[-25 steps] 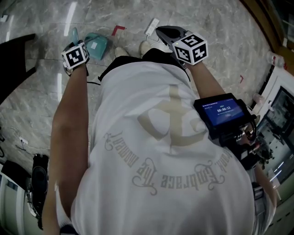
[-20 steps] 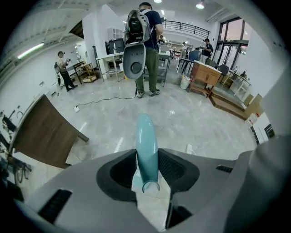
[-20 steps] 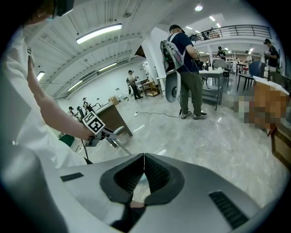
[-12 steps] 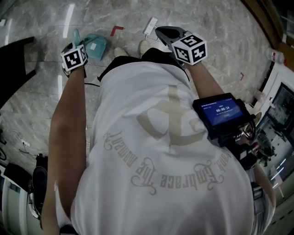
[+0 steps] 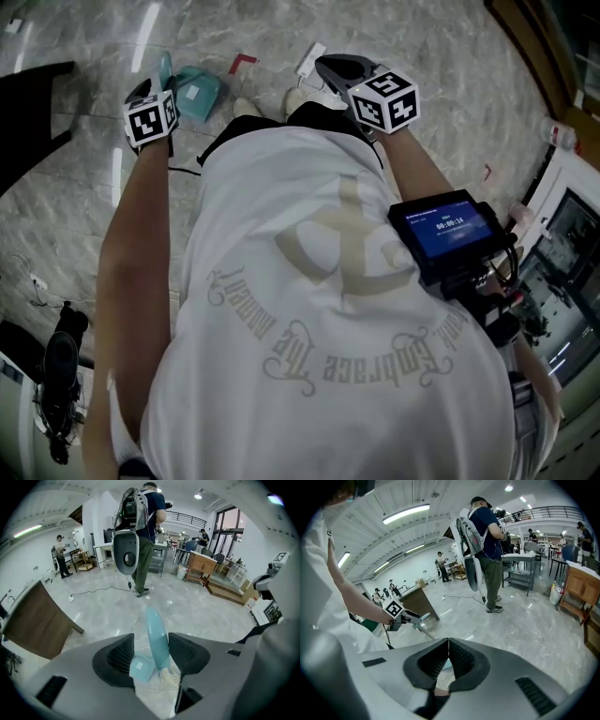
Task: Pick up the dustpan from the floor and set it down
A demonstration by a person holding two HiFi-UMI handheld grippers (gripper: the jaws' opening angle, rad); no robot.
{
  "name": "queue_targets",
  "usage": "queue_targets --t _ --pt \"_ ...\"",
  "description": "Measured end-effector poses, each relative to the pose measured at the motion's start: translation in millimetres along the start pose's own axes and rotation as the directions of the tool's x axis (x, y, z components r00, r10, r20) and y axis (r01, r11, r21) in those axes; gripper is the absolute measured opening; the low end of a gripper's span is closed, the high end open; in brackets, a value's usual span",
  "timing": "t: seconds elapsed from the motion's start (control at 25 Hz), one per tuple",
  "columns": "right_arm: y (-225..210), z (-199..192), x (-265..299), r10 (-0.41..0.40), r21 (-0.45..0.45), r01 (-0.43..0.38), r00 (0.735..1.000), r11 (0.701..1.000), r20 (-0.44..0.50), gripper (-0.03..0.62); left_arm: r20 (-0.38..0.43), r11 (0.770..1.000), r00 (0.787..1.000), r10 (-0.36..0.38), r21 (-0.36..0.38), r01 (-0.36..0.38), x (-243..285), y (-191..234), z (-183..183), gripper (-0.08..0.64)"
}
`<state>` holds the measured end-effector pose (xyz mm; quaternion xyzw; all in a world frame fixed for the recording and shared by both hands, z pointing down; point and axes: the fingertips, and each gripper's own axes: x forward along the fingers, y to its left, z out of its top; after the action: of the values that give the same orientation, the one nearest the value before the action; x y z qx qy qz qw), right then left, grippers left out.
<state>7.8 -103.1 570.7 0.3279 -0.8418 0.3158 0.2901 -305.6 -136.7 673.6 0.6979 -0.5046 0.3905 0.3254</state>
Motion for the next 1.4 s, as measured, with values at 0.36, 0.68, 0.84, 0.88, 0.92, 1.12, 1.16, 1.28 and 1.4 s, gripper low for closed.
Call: queue_targets --t 0.36,0.68,0.84,0.88,0.92,1.12,1.16,1.28,1.4 --pt "10 17 10 0.061 -0.068 -0.060 0.998 0.996 0.017 0.017 0.116 0.996 0.993 0.017 -0.086 -0.007 -37 2 5 0.236" --pt "35 34 18 0.143 -0.156 -0.134 0.988 0.979 0.050 0.017 0.251 0.982 0.967 0.045 -0.187 0.003 -85 -14 2 0.230" --pt "48 45 23 0.195 -0.222 -0.178 0.979 0.959 0.057 0.017 0.331 0.972 0.943 0.043 -0.231 0.037 -109 -24 -3 0.157" --pt "51 47 23 0.206 -0.237 -0.187 0.977 0.953 0.059 0.017 0.351 0.969 0.935 0.043 -0.242 0.047 -114 -27 -3 0.142" --pt "53 49 22 0.215 -0.248 -0.194 0.974 0.949 0.063 0.017 0.369 0.966 0.928 0.043 -0.252 0.056 -119 -31 -4 0.129" --pt "65 59 15 0.288 -0.270 -0.251 0.952 0.930 0.106 0.017 0.443 0.964 0.896 0.034 -0.252 0.088 -143 -51 -8 0.055" --pt "71 62 14 0.305 -0.282 -0.264 0.946 0.922 0.111 0.017 0.455 0.964 0.890 0.033 -0.250 0.092 -149 -54 -9 0.044" --pt "90 72 14 0.357 -0.330 -0.304 0.927 0.894 0.112 0.017 0.477 0.968 0.879 0.025 -0.232 0.098 -165 -62 -11 0.014" --pt "109 78 12 0.412 -0.380 -0.345 0.905 0.858 0.107 0.017 0.484 0.978 0.875 0.005 -0.186 0.098 -176 -74 -14 0.012"
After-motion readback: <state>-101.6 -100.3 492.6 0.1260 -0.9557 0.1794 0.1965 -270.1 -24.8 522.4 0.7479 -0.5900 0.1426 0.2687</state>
